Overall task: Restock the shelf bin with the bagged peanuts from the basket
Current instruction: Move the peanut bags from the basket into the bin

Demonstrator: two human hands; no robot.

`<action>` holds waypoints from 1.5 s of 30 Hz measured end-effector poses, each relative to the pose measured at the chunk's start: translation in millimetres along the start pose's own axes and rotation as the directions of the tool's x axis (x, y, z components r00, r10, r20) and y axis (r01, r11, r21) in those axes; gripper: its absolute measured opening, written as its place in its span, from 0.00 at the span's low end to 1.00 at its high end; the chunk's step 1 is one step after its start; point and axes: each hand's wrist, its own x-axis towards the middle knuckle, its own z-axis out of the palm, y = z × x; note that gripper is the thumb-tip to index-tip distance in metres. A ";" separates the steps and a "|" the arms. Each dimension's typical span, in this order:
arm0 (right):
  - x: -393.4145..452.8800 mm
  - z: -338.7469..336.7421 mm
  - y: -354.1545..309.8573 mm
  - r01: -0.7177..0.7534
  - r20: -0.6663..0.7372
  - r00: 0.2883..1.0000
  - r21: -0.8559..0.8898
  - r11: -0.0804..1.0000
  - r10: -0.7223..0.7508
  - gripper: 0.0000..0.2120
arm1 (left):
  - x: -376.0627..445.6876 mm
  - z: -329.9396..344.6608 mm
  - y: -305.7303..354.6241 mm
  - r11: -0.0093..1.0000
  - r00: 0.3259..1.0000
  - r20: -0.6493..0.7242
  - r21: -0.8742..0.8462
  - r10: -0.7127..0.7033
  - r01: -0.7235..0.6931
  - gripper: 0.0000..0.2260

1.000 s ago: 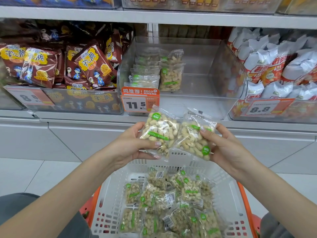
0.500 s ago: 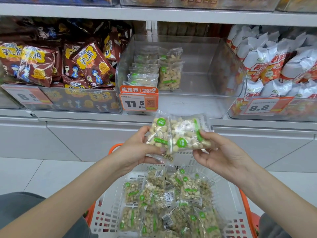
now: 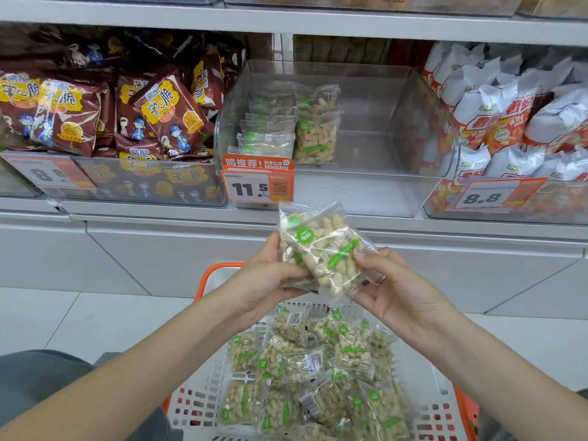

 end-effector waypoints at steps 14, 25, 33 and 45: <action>-6.7 3.7 22.5 0.251 -0.003 0.946 -0.623 0.741 -0.323 0.15 | -5.3 5.4 -7.5 0.980 0.994 -0.060 0.181 0.092 -0.080 0.36; 2.8 3.8 17.6 0.283 0.177 0.959 -0.510 0.812 -0.223 0.36 | -14.8 9.2 -5.6 0.910 0.989 0.063 0.387 0.134 -0.148 0.30; -2.7 6.2 14.3 0.377 0.198 0.926 -0.545 0.749 -0.322 0.24 | -8.6 7.5 -13.9 0.833 0.985 0.017 0.532 0.174 -0.156 0.37; 34.8 34.6 -97.7 0.483 0.104 0.837 -0.603 0.636 -0.537 0.34 | -2.2 -45.1 93.9 0.430 0.919 -0.120 0.901 0.375 -0.057 0.27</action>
